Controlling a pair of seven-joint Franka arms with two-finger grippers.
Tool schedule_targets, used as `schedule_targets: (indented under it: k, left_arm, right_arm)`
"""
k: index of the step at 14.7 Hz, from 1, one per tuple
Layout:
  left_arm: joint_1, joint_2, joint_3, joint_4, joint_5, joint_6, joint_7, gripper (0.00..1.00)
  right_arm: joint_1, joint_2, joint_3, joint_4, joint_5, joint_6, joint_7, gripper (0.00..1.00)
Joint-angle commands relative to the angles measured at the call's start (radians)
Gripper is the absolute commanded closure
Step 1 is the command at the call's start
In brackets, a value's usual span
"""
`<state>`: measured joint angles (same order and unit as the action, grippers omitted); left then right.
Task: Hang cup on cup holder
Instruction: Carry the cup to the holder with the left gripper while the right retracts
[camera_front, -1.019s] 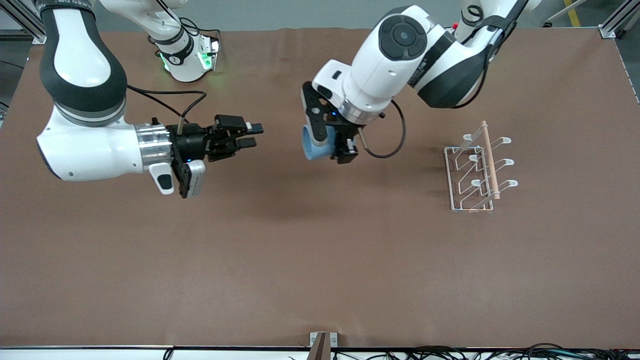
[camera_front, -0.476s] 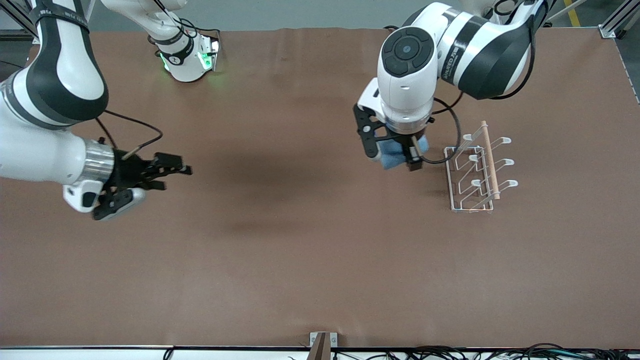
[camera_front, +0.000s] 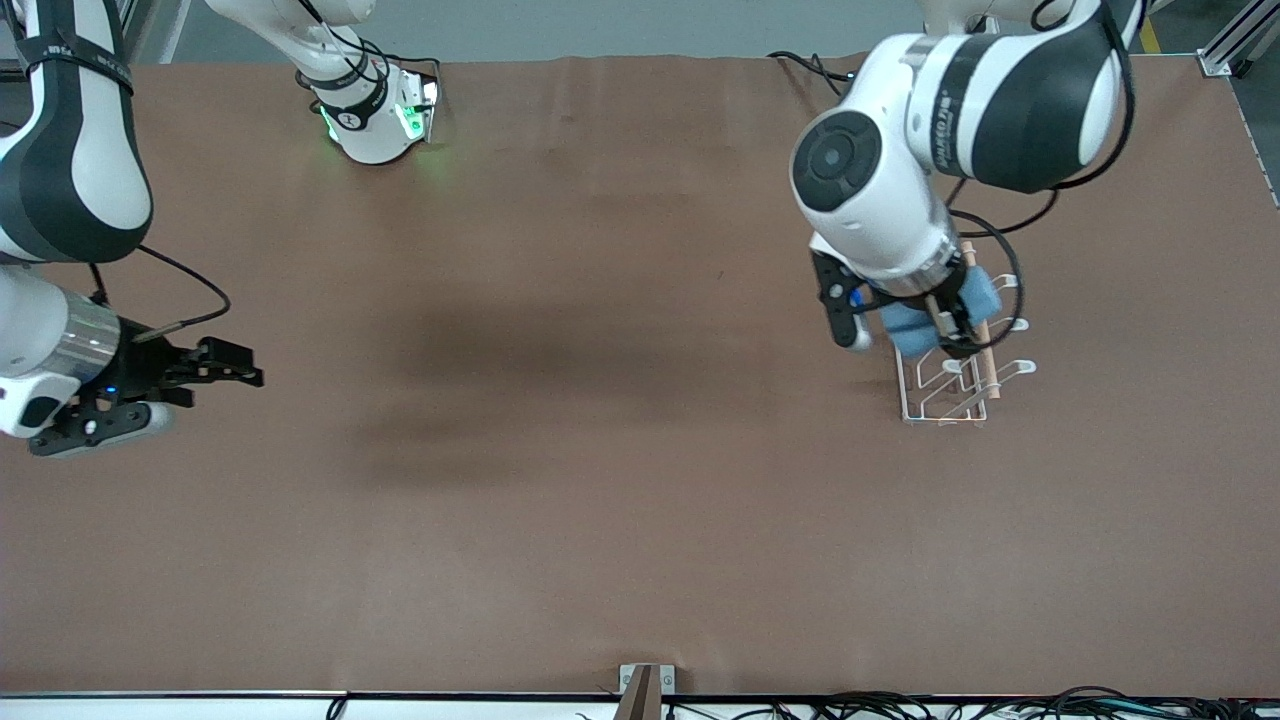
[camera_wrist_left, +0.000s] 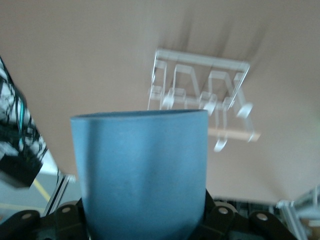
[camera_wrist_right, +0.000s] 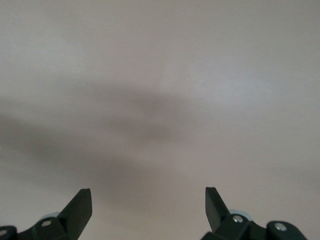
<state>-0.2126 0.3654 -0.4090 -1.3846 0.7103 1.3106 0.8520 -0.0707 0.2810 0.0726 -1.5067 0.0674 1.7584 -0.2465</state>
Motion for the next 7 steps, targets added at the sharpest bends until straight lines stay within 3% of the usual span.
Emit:
schedule_targets:
  k: [1,5,7]
  left_arm:
    - [0.033,-0.025,-0.004,-0.071,0.122,-0.02,0.061,0.67]
    - [0.038,-0.023,-0.007,-0.198,0.316,-0.033,0.064,0.68]
    - [0.056,-0.008,-0.007,-0.238,0.362,-0.025,0.062,0.68]
  right_arm:
    - [-0.003,-0.031,0.01,0.046,-0.101,-0.013,0.019,0.0]
    - [-0.008,-0.072,0.007,0.141,-0.159,-0.036,0.009,0.0]
    - [-0.011,-0.071,0.007,0.213,-0.163,-0.127,0.012,0.0]
